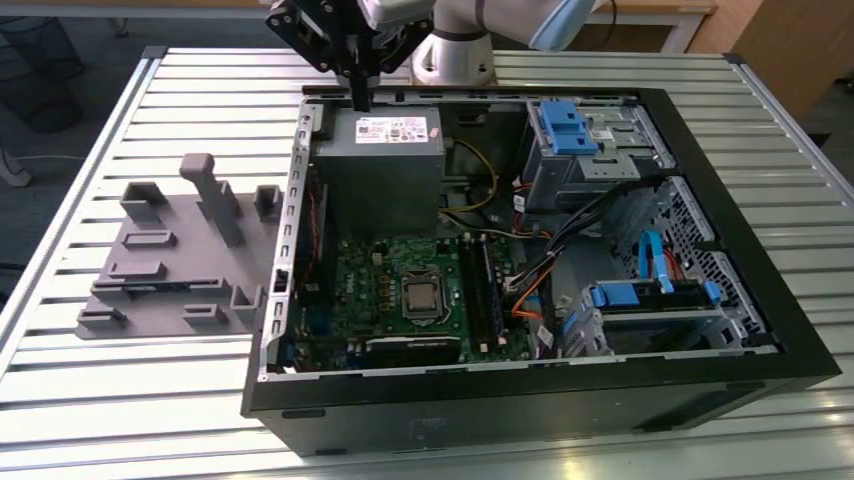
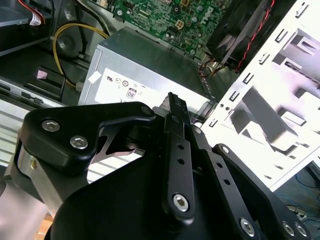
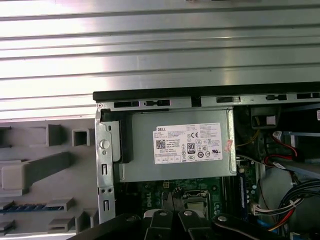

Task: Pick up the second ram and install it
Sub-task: 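Reach for the second ram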

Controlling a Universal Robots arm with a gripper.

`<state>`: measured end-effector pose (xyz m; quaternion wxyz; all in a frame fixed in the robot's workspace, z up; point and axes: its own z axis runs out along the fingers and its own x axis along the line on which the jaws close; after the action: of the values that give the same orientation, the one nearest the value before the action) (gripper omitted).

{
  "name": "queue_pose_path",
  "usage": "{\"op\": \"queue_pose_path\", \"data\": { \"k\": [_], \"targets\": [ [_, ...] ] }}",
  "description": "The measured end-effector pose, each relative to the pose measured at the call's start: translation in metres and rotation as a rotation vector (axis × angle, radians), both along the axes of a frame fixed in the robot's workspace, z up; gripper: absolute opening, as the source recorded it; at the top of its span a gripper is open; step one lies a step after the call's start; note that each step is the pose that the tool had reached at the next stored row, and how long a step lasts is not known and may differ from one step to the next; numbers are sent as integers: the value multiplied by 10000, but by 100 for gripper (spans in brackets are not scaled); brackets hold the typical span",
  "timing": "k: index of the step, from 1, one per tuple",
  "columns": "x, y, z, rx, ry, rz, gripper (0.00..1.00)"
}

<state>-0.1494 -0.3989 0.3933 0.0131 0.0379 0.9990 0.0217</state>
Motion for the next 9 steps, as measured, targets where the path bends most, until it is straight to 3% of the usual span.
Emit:
{"op": "queue_pose_path", "data": {
  "k": [9],
  "targets": [
    [-32, 0, 0, 0, 0, 0, 11]
  ]
}}
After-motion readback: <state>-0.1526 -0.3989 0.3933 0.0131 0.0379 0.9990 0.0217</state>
